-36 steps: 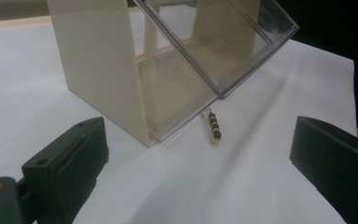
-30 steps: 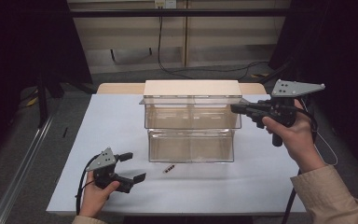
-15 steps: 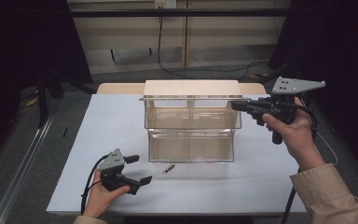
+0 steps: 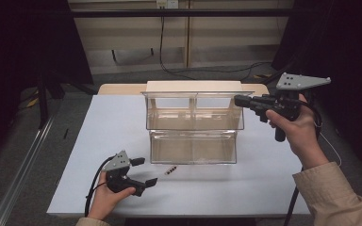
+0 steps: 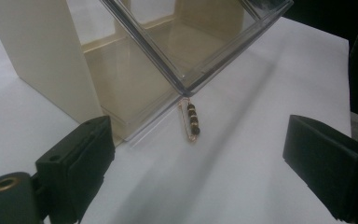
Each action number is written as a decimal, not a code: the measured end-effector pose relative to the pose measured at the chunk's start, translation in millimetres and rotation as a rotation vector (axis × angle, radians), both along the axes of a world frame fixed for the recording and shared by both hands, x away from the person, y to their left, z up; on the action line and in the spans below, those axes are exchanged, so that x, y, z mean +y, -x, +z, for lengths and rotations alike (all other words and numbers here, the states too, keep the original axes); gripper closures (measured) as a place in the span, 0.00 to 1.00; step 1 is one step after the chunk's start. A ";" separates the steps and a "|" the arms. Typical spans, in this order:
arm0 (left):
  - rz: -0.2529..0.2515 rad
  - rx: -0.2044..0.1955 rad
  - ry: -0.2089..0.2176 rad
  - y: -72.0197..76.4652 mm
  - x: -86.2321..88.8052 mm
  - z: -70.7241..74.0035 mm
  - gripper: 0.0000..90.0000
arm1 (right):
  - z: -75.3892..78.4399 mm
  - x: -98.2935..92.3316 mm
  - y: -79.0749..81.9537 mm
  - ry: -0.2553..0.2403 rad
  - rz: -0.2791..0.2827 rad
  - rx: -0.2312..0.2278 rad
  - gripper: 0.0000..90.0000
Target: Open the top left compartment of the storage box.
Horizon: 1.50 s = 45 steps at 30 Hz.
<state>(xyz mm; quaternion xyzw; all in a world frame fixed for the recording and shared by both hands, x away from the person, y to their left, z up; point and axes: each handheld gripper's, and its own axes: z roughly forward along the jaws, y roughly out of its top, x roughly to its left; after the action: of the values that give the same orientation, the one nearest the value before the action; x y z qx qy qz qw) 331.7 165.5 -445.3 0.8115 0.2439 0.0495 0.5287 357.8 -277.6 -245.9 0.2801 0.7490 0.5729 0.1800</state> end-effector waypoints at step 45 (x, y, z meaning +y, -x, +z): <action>-0.004 0.071 -0.144 -3.1 -45.0 -11.7 0.52 | 1.2 6.8 -3.1 0.006 0.004 -0.002 1.00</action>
<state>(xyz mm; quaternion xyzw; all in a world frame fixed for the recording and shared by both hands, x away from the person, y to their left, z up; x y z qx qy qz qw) 334.8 120.5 -457.1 0.8492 0.2567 0.0369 0.4600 360.9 -270.8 -244.6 0.2775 0.7510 0.5714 0.1805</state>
